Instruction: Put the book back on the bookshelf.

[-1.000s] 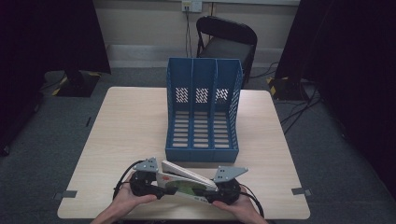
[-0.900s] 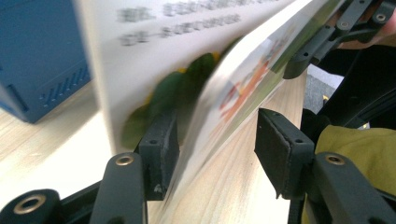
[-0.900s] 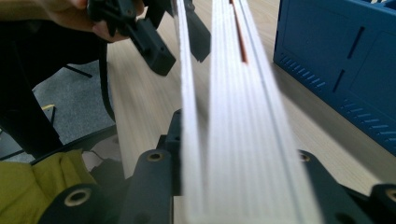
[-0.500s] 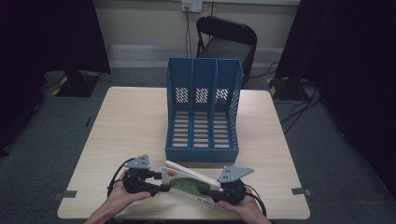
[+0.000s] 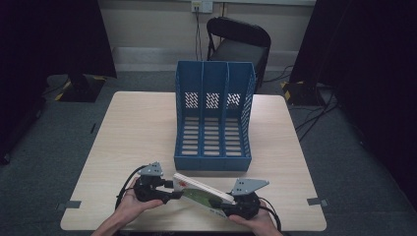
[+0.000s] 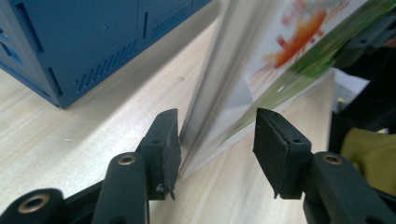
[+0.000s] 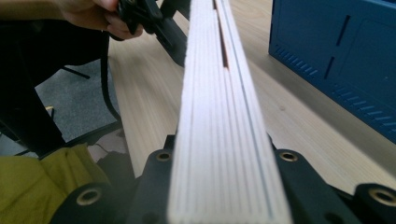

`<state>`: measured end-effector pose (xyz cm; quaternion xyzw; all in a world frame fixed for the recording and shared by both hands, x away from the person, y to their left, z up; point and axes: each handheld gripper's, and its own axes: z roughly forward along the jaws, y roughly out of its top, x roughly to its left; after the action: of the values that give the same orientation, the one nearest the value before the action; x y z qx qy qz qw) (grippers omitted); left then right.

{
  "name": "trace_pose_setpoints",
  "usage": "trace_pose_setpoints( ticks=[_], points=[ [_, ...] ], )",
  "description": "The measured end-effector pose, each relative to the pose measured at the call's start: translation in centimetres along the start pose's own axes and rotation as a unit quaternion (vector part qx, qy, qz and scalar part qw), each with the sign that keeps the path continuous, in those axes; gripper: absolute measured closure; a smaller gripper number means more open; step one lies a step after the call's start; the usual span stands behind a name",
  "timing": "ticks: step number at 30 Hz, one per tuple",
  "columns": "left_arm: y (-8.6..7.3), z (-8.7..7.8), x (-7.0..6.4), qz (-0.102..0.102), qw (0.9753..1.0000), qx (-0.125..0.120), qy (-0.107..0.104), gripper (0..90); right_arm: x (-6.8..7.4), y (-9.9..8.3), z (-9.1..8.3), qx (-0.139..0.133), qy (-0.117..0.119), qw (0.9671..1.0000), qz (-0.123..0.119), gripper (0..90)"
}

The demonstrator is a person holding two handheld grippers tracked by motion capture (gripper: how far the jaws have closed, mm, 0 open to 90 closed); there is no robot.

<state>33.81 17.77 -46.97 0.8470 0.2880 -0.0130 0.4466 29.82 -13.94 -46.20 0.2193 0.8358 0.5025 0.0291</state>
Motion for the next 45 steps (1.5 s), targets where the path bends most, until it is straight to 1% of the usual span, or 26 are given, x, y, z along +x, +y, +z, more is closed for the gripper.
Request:
trace_pose_setpoints(
  ticks=[3,5,6,8,9,11,14,17,20,23,26,28,31,32,33,34,35,36,37,38,39,40,41,42,43,45],
  points=[
    [0.0,0.2,0.0,0.004,1.0000,0.004,0.003,51.4,0.1,0.0,0.4,-0.003,0.005,1.0000,0.000,70.8],
    [0.0,0.1,-0.1,0.006,1.0000,0.004,0.004,51.9,0.3,0.1,1.0,0.000,0.002,1.0000,-0.006,70.0],
    [0.0,0.1,-0.1,0.008,0.9999,0.004,0.008,52.1,0.3,0.1,1.2,0.000,0.000,1.0000,-0.009,69.5],
    [0.0,0.1,-0.1,0.006,0.9999,0.003,0.010,52.3,0.4,0.2,1.4,-0.002,0.001,0.9999,-0.011,69.2],
    [0.0,0.1,-0.1,0.006,0.9999,0.004,0.010,52.6,0.4,0.2,1.5,-0.004,0.005,1.0000,-0.008,66.4],
    [0.0,0.1,-0.1,0.006,0.9999,0.003,0.010,52.6,0.4,0.2,1.5,-0.004,0.006,1.0000,-0.007,65.6],
    [0.0,0.1,-0.1,0.005,0.9999,0.004,0.011,52.5,0.5,0.0,1.6,-0.005,-0.002,1.0000,-0.007,67.7],
    [0.0,0.1,-0.1,0.003,0.9999,0.004,0.011,52.5,0.5,-0.1,1.6,-0.002,-0.002,1.0000,-0.009,67.7],
    [0.0,0.1,0.0,0.001,0.9999,0.005,0.012,53.2,0.5,-0.3,1.8,0.004,-0.017,0.9998,-0.007,73.1],
    [0.0,0.1,0.1,-0.001,0.9999,0.005,0.011,53.6,0.4,-0.4,1.9,0.006,-0.023,0.9997,-0.002,75.8],
    [0.0,0.1,0.0,0.000,0.9999,0.009,0.010,52.8,0.4,-0.3,1.9,0.011,-0.022,0.9997,-0.007,76.1],
    [0.0,0.1,0.0,0.002,0.9999,0.009,0.010,50.2,0.3,-0.2,1.9,0.013,-0.020,0.9997,-0.005,76.3],
    [0.0,-0.2,0.1,-0.001,0.9999,0.005,0.012,45.6,0.3,-0.1,1.9,0.014,-0.023,0.9996,-0.004,76.3],
    [0.0,-0.4,0.2,-0.005,0.9999,0.000,0.014,43.9,0.3,0.0,1.8,0.016,-0.020,0.9997,0.000,76.3],
    [0.0,-0.9,0.4,-0.012,0.9997,-0.009,0.018,43.0,0.2,0.0,1.8,0.016,-0.018,0.9997,0.002,76.4],
    [0.0,-1.3,0.5,-0.010,0.9995,-0.014,0.027,40.0,0.2,0.1,1.8,0.016,-0.018,0.9997,0.003,76.4],
    [0.0,-1.3,0.5,-0.010,0.9995,-0.014,0.027,37.8,0.2,0.1,1.8,0.016,-0.018,0.9997,0.003,76.4],
    [0.0,-1.9,0.8,-0.014,0.9990,-0.025,0.035,37.8,0.2,0.1,1.7,0.016,-0.019,0.9997,0.005,76.4],
    [0.0,-2.4,1.1,-0.022,0.9983,-0.033,0.043,35.9,0.2,0.1,1.6,0.015,-0.016,0.9997,0.008,76.5],
    [0.0,-2.6,1.3,-0.025,0.9976,-0.035,0.053,32.5,0.2,0.1,1.6,0.014,-0.016,0.9997,0.010,76.5],
    [-0.2,-2.9,1.7,-0.032,0.9965,-0.036,0.068,30.6,0.2,0.2,1.6,0.014,-0.014,0.9997,0.011,76.5],
    [-0.2,-3.0,2.0,-0.038,0.9959,-0.036,0.073,28.2,0.2,0.2,1.5,0.014,-0.015,0.9997,0.010,76.5],
    [-0.3,-3.1,2.4,-0.043,0.9950,-0.033,0.084,26.3,0.2,0.2,1.5,0.013,-0.014,0.9997,0.011,76.5],
    [-0.4,-3.2,2.6,-0.047,0.9943,-0.031,0.091,24.0,0.2,0.3,1.4,0.013,-0.013,0.9998,0.011,76.5],
    [-0.5,-3.5,3.4,-0.060,0.9923,-0.028,0.105,19.6,0.3,0.3,1.3,0.013,-0.015,0.9998,0.010,76.5],
    [-0.7,-3.8,4.0,-0.070,0.9886,-0.023,0.131,18.5,0.3,0.4,1.3,0.012,-0.013,0.9998,0.009,76.5]
  ],
)
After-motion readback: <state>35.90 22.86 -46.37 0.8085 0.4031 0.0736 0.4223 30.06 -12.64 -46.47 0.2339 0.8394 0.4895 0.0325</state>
